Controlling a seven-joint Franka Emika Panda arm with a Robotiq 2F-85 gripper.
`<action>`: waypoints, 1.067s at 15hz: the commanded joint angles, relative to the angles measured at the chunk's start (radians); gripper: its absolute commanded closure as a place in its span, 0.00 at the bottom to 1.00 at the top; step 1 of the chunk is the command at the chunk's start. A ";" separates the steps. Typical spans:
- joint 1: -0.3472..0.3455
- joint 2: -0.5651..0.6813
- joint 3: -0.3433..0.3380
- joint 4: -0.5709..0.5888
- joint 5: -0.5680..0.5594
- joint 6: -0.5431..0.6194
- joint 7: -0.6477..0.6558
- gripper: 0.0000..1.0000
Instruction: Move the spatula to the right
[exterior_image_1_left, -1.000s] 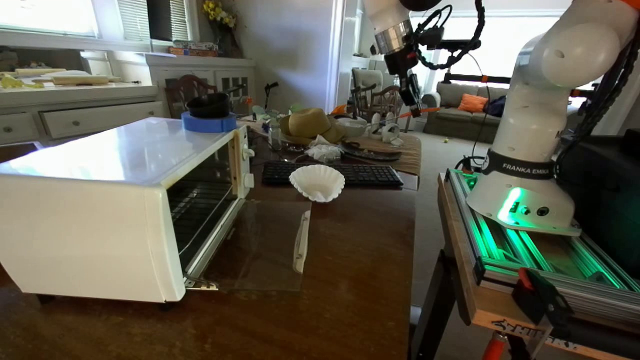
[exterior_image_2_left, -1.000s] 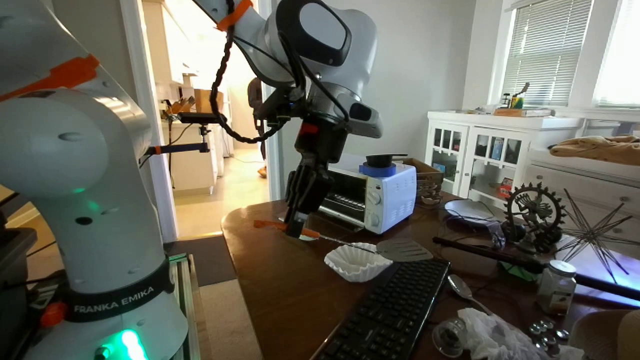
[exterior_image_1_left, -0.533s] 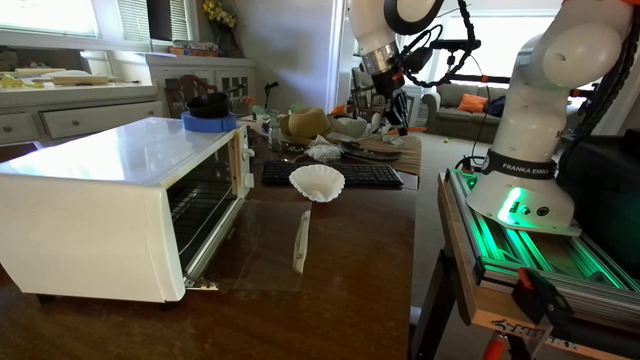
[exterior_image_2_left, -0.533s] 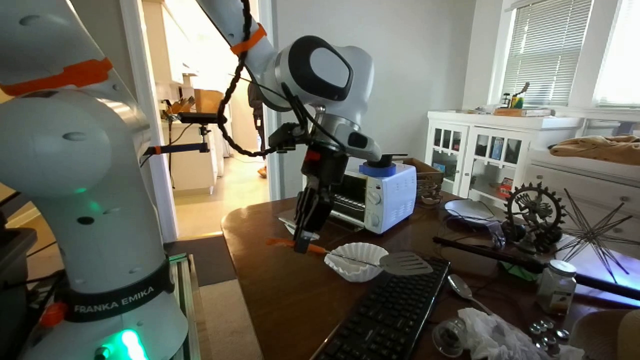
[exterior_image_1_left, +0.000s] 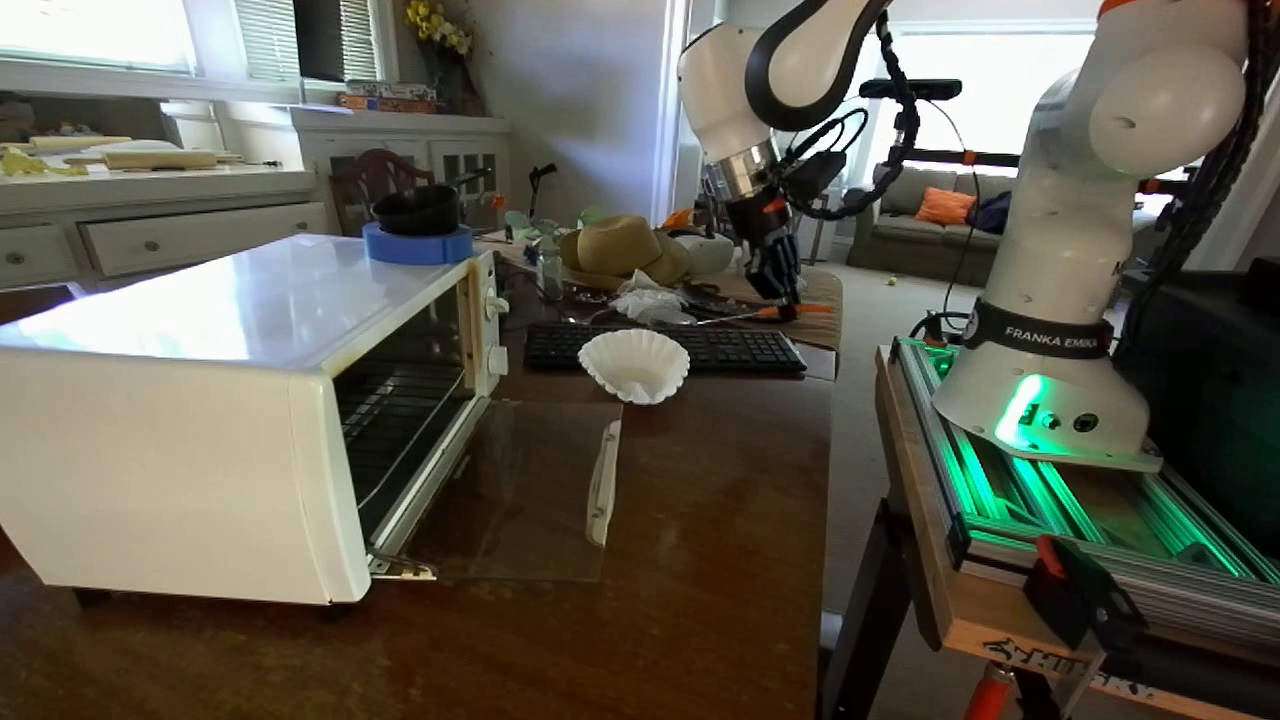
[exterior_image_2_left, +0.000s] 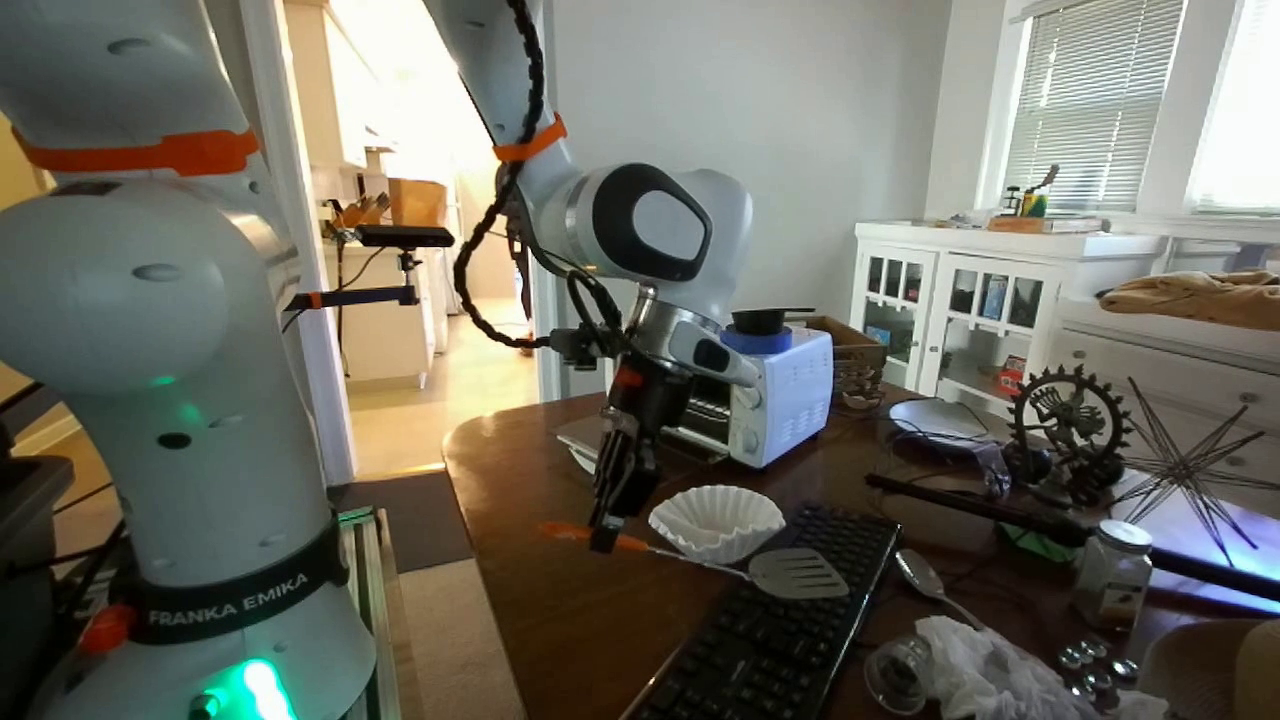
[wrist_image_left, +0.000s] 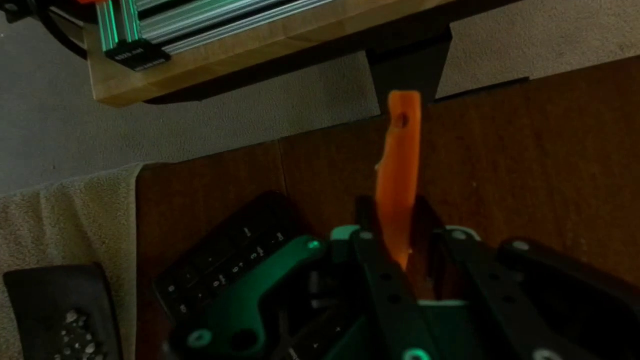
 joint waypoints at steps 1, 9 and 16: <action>0.007 0.006 -0.008 0.005 -0.001 -0.002 0.000 0.79; 0.016 0.064 0.037 0.005 -0.161 0.239 0.286 0.95; 0.039 0.145 0.036 0.004 -0.316 0.398 0.533 0.95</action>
